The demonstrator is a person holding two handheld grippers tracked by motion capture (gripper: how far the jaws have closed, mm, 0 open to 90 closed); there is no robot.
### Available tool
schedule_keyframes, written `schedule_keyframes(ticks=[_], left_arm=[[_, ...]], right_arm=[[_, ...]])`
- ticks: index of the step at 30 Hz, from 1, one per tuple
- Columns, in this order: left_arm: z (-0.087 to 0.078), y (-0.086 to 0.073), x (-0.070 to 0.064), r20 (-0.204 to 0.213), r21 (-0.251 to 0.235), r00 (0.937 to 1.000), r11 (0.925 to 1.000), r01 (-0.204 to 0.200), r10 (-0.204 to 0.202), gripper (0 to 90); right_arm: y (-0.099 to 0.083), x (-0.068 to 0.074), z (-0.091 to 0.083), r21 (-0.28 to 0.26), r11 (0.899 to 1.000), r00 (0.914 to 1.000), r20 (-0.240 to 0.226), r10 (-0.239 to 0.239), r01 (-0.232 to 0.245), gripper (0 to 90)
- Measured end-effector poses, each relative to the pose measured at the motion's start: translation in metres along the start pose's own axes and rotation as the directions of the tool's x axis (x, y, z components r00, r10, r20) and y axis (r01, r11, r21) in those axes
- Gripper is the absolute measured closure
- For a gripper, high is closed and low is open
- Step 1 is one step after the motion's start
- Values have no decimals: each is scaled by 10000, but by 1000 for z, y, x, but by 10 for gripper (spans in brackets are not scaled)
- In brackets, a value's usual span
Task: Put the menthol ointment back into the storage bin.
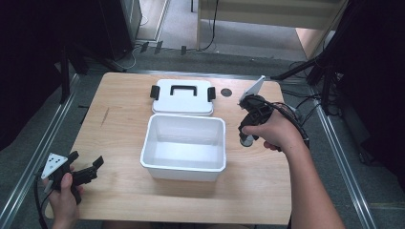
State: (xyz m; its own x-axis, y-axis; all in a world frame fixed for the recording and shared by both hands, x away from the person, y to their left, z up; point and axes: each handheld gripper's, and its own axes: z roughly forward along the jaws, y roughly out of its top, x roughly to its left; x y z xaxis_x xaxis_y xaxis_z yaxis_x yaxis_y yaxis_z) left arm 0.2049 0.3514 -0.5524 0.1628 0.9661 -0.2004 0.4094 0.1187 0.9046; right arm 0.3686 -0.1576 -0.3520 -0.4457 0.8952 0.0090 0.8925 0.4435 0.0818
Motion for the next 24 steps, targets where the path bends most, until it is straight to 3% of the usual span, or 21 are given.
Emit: schedule_keyframes(ticks=[13,24], left_arm=[[0,0,0,33,-28,10000,10000,42,-42,2],[0,0,0,27,-78,10000,10000,32,-32,2]], right_arm=[[13,19,-17,-149,9994,9995,-26,-323,322,518],[30,47,-20,-119,9946,9946,-99,-1036,1034,518]])
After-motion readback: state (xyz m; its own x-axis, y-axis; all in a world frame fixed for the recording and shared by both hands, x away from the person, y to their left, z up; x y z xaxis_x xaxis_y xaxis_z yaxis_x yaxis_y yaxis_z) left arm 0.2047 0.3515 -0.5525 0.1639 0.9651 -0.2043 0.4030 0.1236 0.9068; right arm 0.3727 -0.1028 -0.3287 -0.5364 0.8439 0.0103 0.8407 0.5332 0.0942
